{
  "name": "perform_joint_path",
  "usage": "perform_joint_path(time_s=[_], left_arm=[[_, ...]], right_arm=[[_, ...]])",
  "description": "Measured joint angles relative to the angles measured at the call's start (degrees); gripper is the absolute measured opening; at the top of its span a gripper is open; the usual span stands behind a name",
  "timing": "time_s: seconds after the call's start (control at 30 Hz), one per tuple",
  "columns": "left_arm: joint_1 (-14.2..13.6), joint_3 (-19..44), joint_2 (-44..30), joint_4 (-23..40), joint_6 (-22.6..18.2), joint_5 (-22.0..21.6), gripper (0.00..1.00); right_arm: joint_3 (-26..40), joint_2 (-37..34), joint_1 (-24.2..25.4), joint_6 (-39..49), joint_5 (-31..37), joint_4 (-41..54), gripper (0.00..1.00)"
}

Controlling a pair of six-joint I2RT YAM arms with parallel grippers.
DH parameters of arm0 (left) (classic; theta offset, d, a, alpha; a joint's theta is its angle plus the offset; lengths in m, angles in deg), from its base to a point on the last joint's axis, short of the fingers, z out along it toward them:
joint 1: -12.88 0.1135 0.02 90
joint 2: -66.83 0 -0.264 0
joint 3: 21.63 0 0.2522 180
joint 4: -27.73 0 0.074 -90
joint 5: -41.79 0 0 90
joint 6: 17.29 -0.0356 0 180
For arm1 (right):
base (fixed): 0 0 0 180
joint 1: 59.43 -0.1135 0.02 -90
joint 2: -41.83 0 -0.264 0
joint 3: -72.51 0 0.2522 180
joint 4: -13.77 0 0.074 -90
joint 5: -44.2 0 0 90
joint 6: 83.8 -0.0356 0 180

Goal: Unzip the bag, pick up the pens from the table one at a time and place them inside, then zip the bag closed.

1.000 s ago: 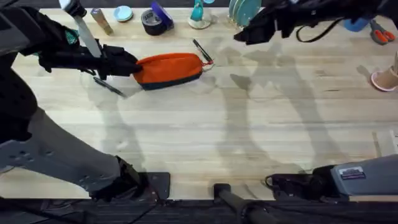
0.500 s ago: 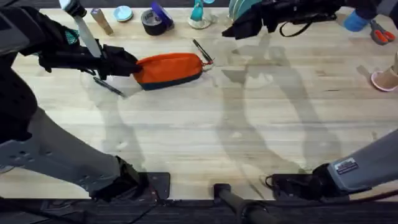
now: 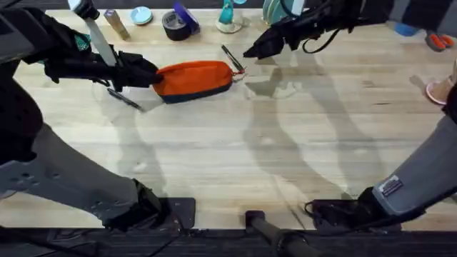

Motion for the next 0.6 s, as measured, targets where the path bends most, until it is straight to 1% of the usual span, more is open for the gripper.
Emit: perform_joint_path(time_s=[0.3, 0.6], left_arm=[[0.00, 0.00, 0.00, 0.00, 0.00, -0.02, 0.042], [0.00, 0.00, 0.00, -0.02, 0.02, -0.02, 0.042]], right_arm=[[0.00, -1.91, -2.60, 5.19, -0.09, -0.03, 0.995], [0.00, -3.43, -3.25, 8.55, -0.20, -0.03, 0.995]])
